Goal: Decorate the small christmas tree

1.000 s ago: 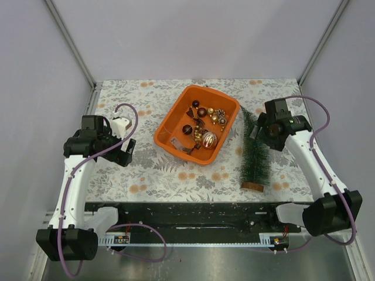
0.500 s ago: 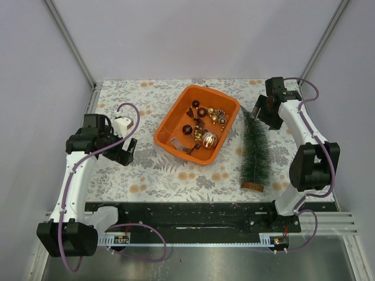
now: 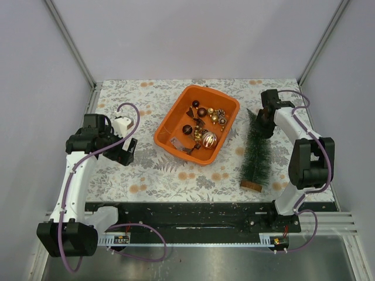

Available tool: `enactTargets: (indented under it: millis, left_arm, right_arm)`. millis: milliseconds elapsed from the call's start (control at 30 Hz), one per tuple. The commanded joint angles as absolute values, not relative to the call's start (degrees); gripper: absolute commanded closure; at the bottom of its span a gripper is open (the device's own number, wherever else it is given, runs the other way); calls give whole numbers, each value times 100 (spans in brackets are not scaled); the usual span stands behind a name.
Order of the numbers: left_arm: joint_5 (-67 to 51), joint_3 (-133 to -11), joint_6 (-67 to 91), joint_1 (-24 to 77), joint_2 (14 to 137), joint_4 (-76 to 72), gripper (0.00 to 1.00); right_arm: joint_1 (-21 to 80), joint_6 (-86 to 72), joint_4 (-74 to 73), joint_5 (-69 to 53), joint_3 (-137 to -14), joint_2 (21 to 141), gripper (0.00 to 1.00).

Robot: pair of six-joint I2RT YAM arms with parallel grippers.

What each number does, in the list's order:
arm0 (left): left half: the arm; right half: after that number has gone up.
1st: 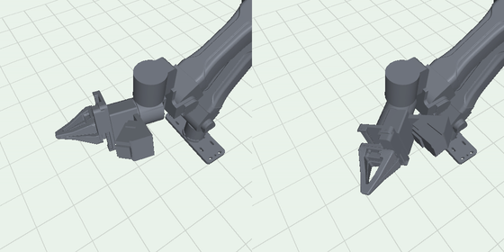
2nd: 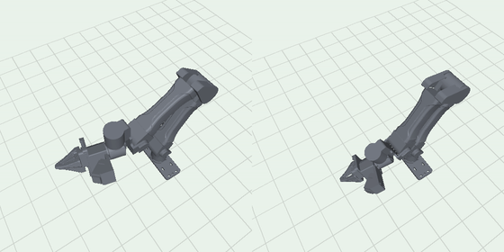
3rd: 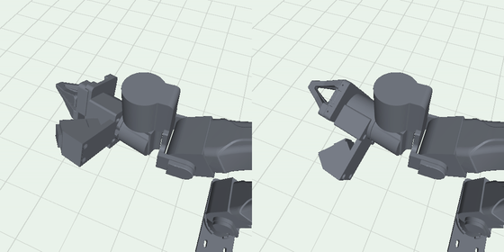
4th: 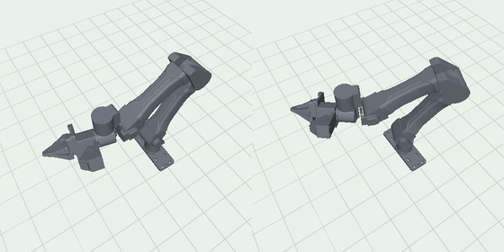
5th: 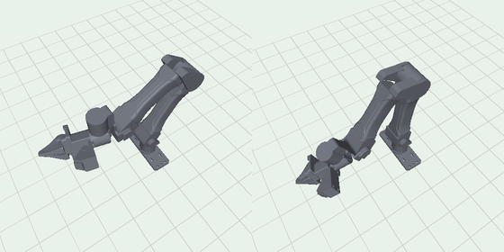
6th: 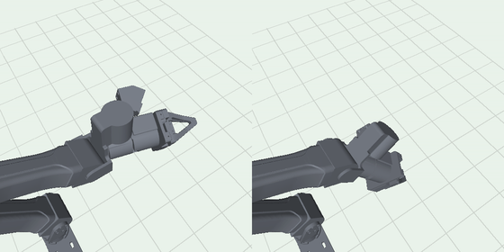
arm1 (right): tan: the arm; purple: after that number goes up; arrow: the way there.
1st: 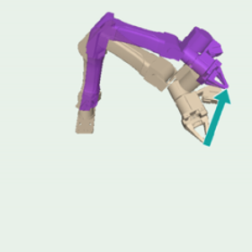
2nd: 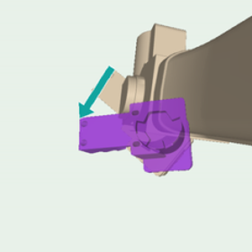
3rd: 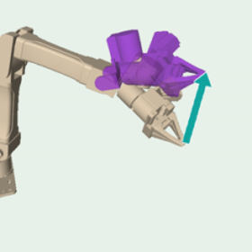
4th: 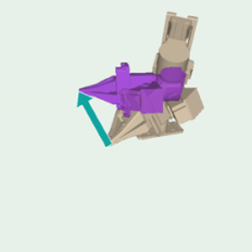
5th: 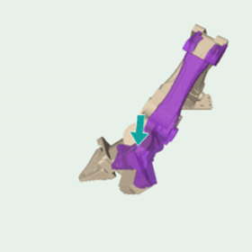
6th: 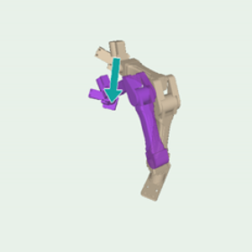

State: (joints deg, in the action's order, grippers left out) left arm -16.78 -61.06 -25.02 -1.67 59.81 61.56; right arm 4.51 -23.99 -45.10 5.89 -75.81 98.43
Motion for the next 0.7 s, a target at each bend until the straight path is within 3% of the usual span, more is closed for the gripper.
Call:
enactTargets:
  millis: [0, 100, 233, 467, 667]
  left_arm:
    - [-1855, -6267, -2470, -176, 5985, 5959, 1]
    - [-1846, -6267, -2470, -167, 5994, 5959, 1]
    - [-1854, -6267, -2452, -176, 5985, 5968, 1]
    - [-1942, -6293, -2391, -176, 6020, 5959, 1]
    - [-1960, -6302, -2382, -176, 6029, 5959, 1]
  right_arm:
    - [475, -2373, -4359, 545, -7611, 9958, 62]
    - [483, -2504, -4351, 589, -7725, 9836, 85]
    - [518, -2663, -4438, 659, -8076, 9572, 100]
    - [790, -3120, -4465, 536, -8727, 9001, 100]
    - [1256, -3480, -3799, 738, -8158, 8097, 100]
